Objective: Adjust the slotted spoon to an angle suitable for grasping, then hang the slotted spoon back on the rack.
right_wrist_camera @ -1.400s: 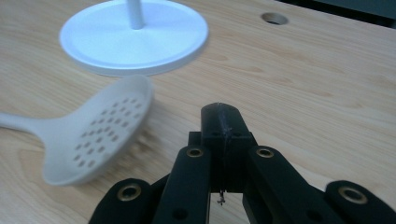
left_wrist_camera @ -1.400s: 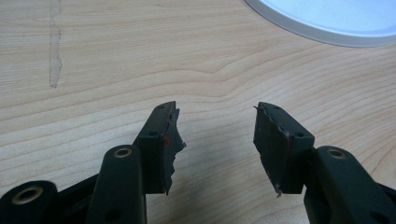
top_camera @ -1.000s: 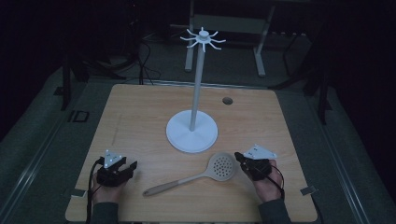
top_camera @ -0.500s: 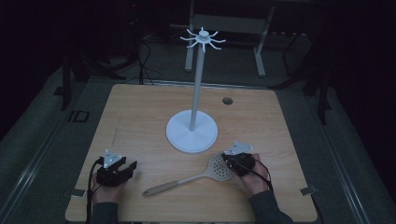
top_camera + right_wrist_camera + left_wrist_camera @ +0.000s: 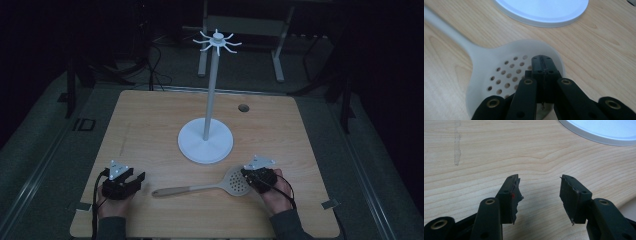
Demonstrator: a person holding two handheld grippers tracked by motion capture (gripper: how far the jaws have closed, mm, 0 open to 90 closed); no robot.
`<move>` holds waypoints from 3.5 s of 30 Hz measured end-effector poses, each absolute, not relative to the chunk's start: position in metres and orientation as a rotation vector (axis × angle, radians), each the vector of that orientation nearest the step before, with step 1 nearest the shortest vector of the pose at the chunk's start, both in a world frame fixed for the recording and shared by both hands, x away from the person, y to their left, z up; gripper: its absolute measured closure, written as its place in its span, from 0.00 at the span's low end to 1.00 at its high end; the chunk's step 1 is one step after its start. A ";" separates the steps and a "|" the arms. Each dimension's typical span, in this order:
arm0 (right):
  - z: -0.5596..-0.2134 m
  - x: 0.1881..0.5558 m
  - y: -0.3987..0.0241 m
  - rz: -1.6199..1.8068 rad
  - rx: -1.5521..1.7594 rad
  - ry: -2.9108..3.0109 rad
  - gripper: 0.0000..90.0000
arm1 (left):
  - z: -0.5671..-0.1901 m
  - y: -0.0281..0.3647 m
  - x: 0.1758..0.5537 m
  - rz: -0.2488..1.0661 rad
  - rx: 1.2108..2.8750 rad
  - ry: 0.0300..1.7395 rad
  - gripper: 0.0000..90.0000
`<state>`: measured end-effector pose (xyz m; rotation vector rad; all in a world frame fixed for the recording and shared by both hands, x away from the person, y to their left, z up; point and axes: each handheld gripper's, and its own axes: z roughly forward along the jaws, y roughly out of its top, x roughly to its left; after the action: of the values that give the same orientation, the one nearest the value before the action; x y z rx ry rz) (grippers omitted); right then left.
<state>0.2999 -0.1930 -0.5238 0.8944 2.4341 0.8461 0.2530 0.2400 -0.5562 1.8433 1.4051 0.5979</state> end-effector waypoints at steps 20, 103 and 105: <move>-0.517 0.285 -0.194 0.816 0.869 2.485 0.97 | -0.557 0.238 0.254 0.593 1.851 1.407 0.55; -0.513 0.363 -0.051 0.526 0.498 2.916 0.83 | -0.556 0.240 0.254 0.590 1.844 1.407 0.55; -0.511 0.366 -0.067 0.526 0.553 2.911 0.83 | -0.557 0.239 0.254 0.589 1.848 1.406 0.55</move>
<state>0.3658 -0.0673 -0.5111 0.5529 2.9109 0.5255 0.2542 0.2393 -0.5566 1.8477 1.4058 0.5890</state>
